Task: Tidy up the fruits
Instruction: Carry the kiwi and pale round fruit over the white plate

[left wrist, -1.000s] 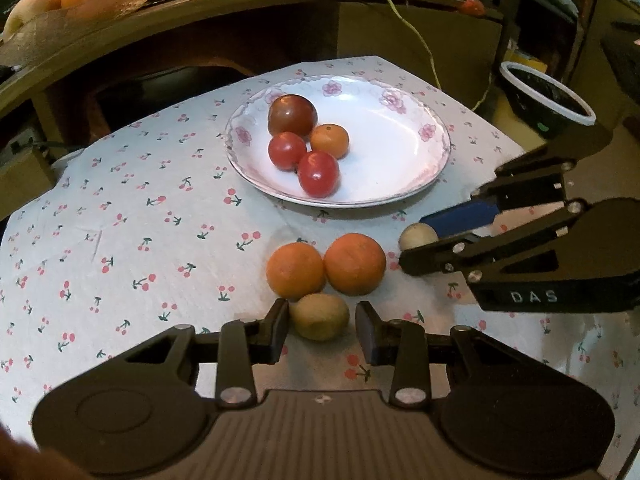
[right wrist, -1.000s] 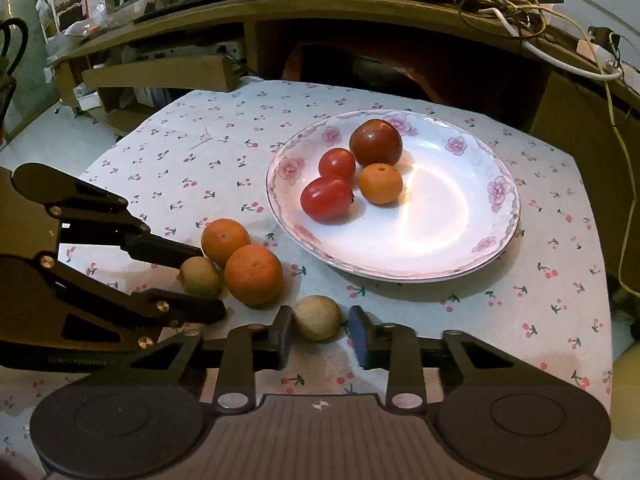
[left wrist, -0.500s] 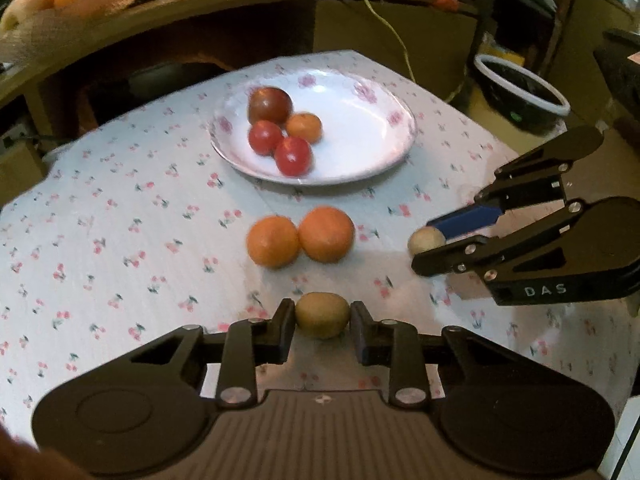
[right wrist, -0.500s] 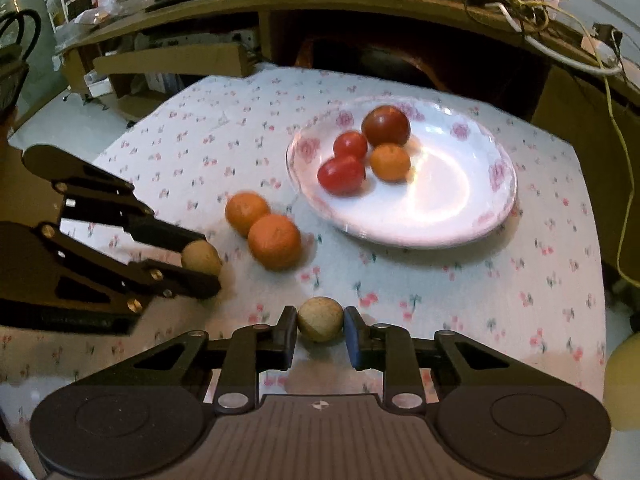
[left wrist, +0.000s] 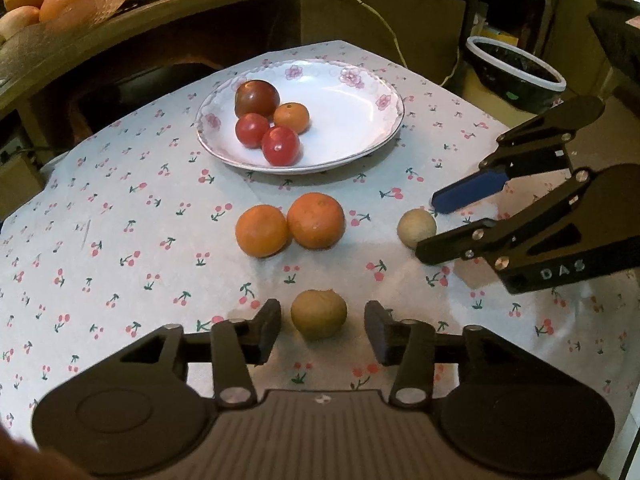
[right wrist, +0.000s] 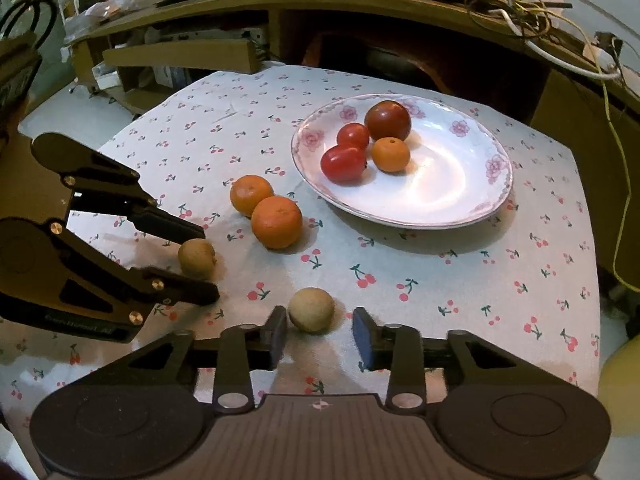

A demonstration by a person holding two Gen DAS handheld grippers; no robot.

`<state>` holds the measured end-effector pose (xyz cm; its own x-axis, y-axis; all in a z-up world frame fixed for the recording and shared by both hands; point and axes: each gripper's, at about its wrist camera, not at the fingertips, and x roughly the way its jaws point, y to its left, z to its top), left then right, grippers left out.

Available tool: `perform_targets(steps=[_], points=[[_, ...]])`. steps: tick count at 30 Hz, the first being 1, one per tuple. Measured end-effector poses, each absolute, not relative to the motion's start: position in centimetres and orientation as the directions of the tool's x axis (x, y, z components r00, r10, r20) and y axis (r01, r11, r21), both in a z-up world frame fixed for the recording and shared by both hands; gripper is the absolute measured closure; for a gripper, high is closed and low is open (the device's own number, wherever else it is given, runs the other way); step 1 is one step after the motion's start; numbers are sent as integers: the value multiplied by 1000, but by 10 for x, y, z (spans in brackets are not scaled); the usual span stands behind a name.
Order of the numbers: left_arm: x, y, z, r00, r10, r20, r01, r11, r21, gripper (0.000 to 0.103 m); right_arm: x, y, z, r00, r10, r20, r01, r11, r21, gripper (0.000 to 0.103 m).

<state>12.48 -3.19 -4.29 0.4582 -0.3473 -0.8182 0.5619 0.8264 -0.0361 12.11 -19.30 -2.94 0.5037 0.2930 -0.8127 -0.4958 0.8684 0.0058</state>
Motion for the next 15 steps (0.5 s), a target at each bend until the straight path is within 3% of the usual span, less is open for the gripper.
perform_targets(steps=[15], points=[[125,-29,-42,463,-348,-815,545,837,-47,48,125,-182,-33,494,311,-812,-491,871,35,61]])
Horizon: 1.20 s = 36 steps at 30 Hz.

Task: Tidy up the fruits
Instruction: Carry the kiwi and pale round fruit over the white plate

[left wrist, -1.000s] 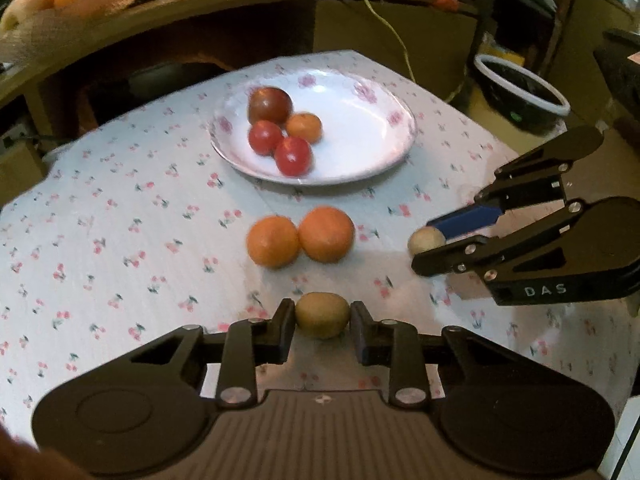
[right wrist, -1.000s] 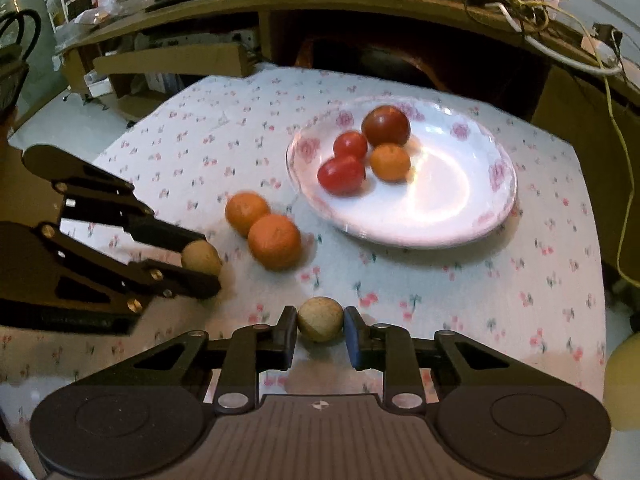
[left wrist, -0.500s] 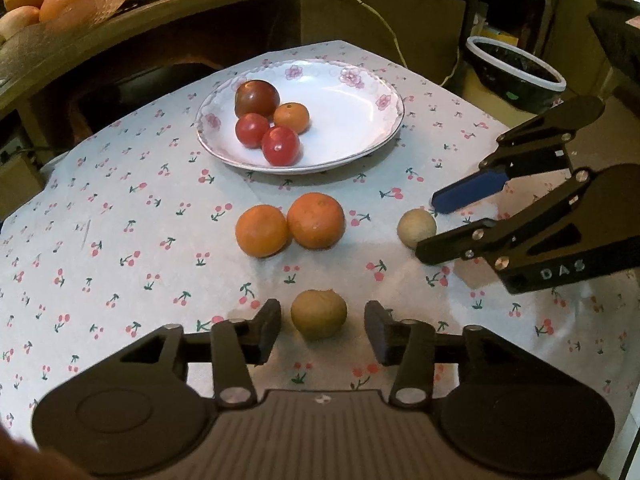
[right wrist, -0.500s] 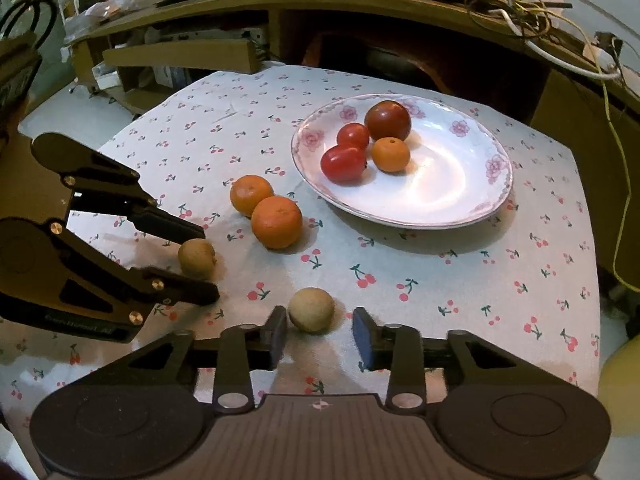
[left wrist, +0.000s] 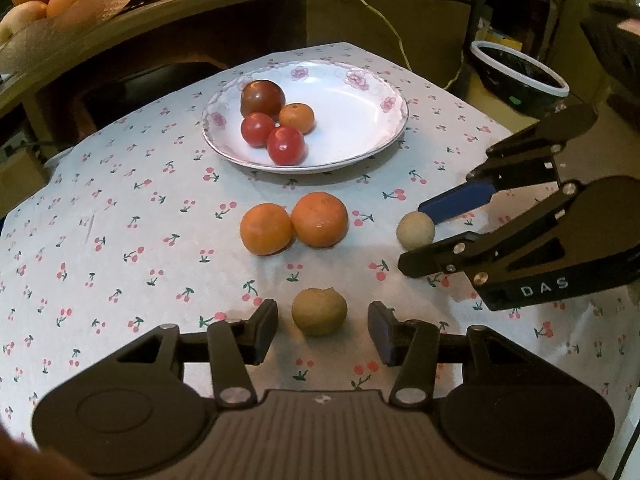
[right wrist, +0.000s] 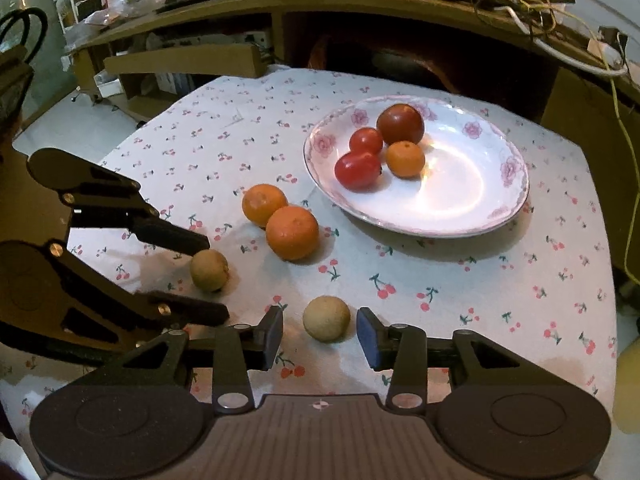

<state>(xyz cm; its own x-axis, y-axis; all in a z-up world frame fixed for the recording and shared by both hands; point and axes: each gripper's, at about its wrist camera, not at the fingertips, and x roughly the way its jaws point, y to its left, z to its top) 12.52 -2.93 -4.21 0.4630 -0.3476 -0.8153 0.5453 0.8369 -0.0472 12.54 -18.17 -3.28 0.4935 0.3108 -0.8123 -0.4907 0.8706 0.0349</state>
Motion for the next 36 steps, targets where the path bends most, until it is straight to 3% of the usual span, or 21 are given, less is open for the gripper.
perform_targets(steps=[3,7,10,36], points=[[128,-30,-43,467,-342,-815,539,841,-45,49,126,-182,-33,493,306,-814,-488,873,33,62],[131,-29,-43,460,-350,-816,517,853,-74,69,127,-179,-33,490,291,-822,-485,874,20,64],[131,-30,-41,462,-343,-818,511,857,-71,69,128,-180,-32,497,272,-824,-470,882,7,76],[181,-65,-2,587,-329,-740,471,882,-18,69,157,-198,7,608,275,-745,-352,934,58,77]])
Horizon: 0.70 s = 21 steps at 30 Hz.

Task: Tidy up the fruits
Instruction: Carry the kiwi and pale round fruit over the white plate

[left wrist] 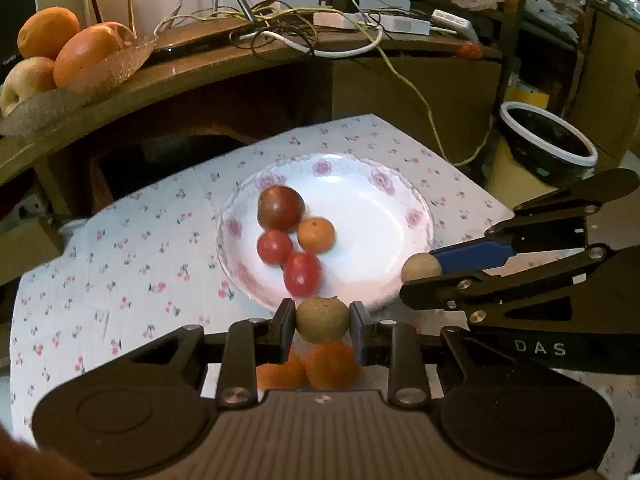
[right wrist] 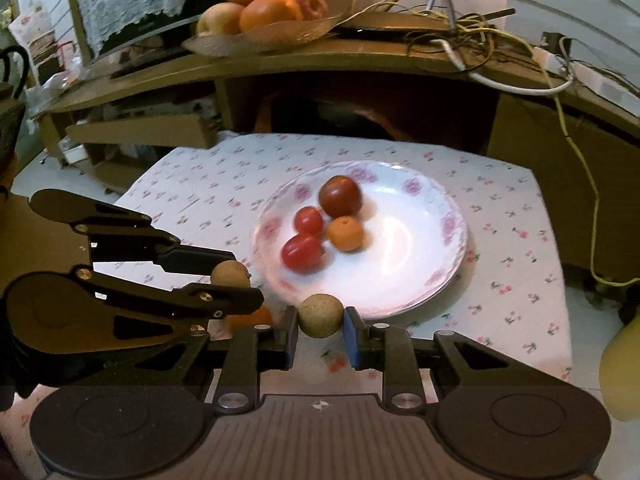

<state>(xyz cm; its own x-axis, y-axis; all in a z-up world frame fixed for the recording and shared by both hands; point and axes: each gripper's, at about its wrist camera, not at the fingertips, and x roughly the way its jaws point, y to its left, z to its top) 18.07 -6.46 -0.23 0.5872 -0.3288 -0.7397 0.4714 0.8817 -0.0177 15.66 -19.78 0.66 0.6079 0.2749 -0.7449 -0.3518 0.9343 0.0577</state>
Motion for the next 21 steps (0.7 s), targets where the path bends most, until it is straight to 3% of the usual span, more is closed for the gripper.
perform_targets(steps=[21], points=[[227,-62,-17,638,-259,-725,395,919,19,69,205,-198,-5,632,241,-737,-276,958,76,76]])
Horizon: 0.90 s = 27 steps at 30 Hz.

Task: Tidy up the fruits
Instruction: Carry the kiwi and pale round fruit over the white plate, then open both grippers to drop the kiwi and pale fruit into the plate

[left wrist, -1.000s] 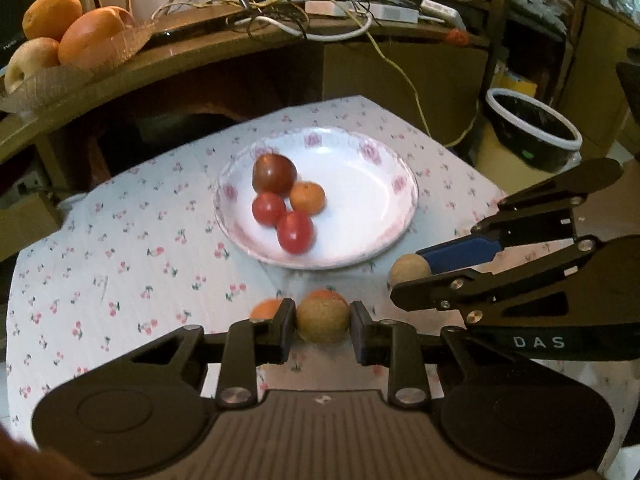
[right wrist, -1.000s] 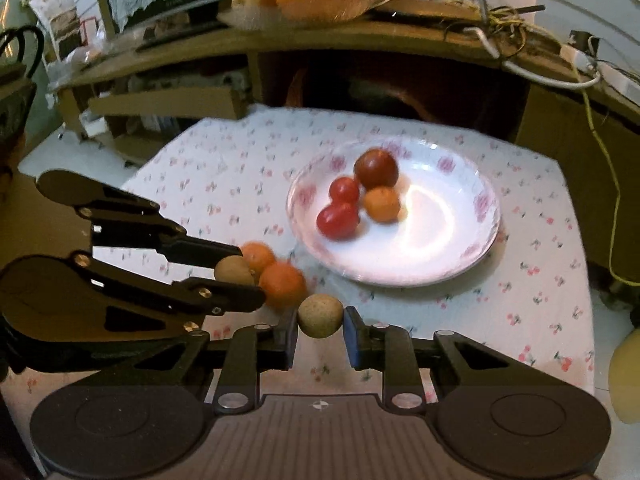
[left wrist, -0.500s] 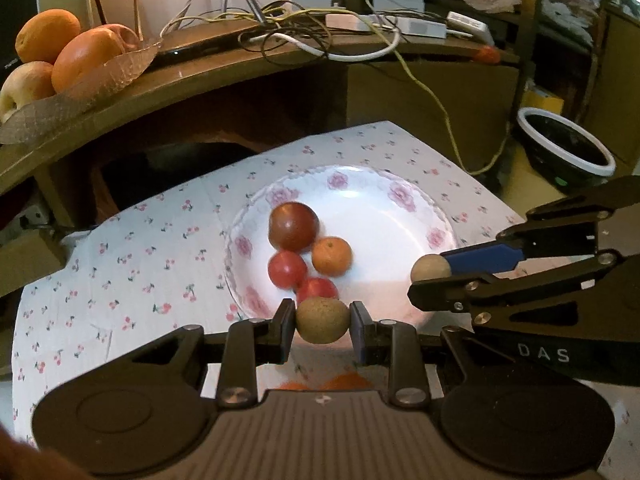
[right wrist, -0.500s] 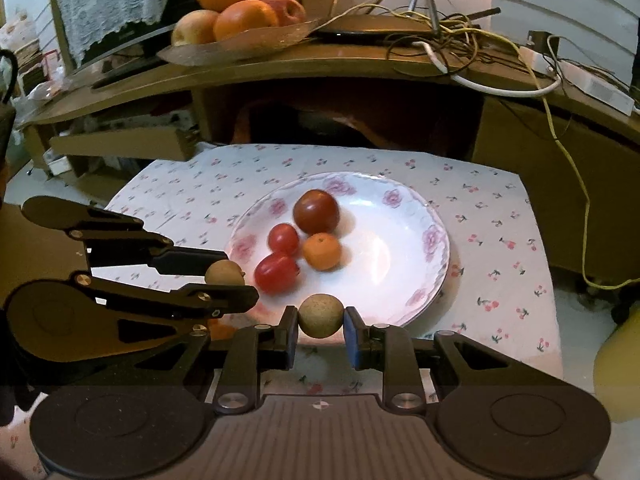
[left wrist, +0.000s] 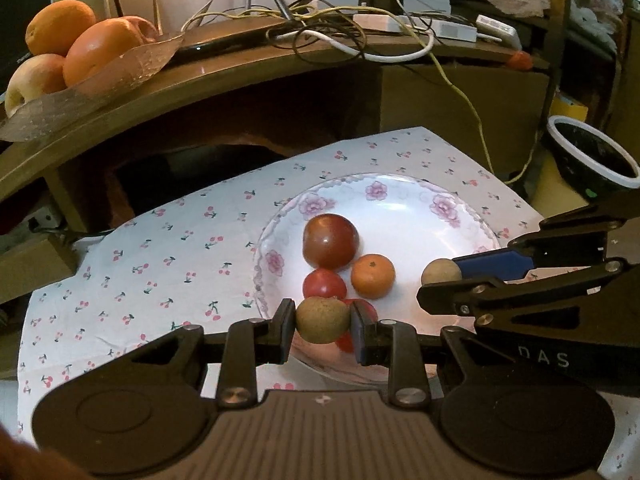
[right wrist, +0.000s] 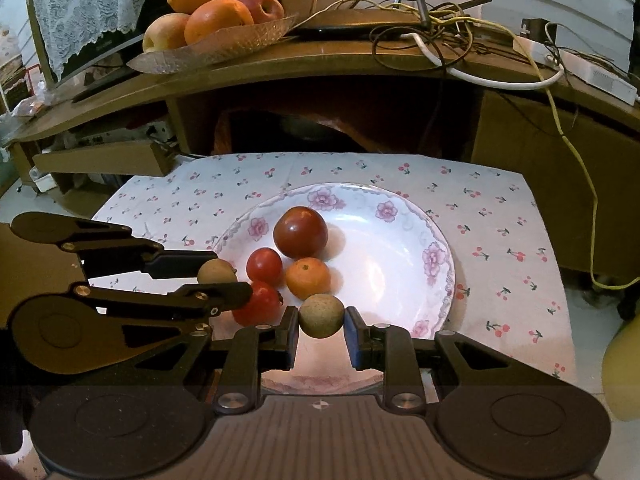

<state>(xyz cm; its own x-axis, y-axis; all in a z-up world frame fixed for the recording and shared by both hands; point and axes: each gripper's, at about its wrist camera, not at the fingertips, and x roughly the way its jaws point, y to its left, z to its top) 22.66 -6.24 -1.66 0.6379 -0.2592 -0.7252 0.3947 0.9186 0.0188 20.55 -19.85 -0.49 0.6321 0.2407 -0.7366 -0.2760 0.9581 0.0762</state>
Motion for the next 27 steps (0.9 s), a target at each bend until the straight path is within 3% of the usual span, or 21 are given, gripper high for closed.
perform_targets(steps=[27], points=[[229,-58,-16,645,-262,-718,374,927,-2,62,209,-198,-7,658,204,-725,-250,967,45,71]])
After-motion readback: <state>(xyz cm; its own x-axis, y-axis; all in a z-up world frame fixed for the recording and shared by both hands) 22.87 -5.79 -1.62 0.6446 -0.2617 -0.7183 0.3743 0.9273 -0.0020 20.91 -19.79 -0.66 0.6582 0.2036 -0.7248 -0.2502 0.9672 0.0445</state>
